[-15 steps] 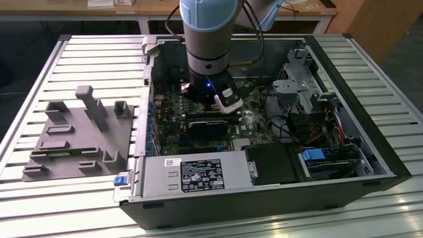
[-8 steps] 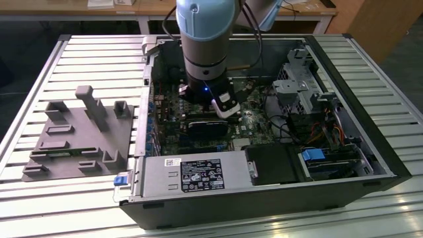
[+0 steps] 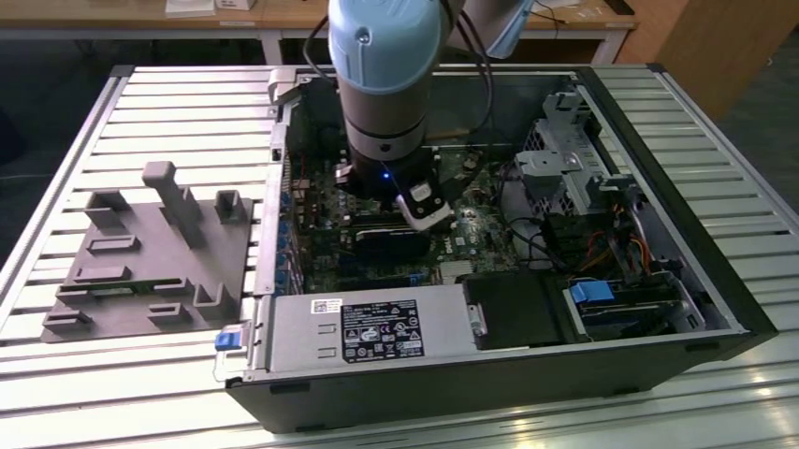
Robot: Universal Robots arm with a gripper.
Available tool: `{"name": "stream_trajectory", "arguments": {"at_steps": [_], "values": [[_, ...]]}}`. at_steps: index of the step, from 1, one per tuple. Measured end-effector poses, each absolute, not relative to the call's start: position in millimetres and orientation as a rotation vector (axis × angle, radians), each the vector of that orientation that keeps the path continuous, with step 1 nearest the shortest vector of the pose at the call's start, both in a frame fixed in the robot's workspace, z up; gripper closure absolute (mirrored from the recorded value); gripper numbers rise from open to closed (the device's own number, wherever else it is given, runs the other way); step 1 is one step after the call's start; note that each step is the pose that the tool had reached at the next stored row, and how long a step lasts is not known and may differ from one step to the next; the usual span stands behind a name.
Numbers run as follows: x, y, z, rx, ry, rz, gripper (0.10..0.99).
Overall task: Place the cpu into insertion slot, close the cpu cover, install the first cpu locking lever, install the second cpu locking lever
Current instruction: 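Install the second cpu locking lever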
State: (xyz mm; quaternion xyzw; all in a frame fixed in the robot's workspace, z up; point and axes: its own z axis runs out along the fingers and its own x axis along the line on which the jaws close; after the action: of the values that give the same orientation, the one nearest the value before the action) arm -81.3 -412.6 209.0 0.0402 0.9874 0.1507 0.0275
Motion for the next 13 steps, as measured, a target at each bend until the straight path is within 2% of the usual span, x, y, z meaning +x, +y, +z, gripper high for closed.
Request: {"name": "stream_trajectory", "arguments": {"at_steps": [13], "values": [[-89.6, -414.7, 202.5, 0.125, 3.044, 0.501, 0.980]]}}
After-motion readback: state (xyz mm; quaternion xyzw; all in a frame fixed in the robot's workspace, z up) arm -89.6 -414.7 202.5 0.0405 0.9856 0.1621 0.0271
